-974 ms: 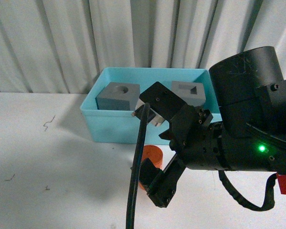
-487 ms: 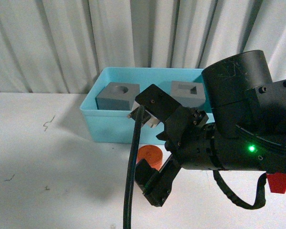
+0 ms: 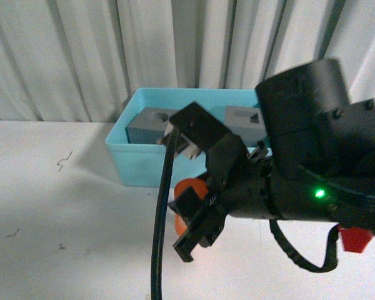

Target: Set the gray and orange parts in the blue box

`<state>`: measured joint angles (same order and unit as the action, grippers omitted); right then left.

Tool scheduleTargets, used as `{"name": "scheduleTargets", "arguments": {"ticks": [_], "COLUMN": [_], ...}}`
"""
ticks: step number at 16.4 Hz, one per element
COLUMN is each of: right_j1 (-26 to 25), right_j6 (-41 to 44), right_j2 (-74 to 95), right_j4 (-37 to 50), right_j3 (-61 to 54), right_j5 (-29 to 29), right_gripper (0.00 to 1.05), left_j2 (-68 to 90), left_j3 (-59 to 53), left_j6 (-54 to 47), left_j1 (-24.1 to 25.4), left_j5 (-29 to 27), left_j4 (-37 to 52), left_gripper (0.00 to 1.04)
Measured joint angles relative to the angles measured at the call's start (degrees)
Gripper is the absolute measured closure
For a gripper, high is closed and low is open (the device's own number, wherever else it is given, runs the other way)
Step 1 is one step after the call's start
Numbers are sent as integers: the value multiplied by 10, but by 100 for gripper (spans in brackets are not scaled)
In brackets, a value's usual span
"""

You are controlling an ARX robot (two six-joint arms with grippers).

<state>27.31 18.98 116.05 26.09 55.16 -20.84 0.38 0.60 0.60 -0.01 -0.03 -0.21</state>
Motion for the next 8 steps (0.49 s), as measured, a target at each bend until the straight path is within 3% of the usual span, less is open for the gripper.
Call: {"name": "scheduleTargets", "arguments": {"ticks": [8], "right_j1": [-27], "right_j6": [-69], "right_j2": [-159], "right_j4": [43], "right_j3": [-42], "right_j5": [-11], "right_gripper": [57], "left_j2": [0], "left_j3": [0], "left_j6": [0], "left_j1": [0], "left_j5": [0], "left_j4": [0], "left_gripper": [7]}}
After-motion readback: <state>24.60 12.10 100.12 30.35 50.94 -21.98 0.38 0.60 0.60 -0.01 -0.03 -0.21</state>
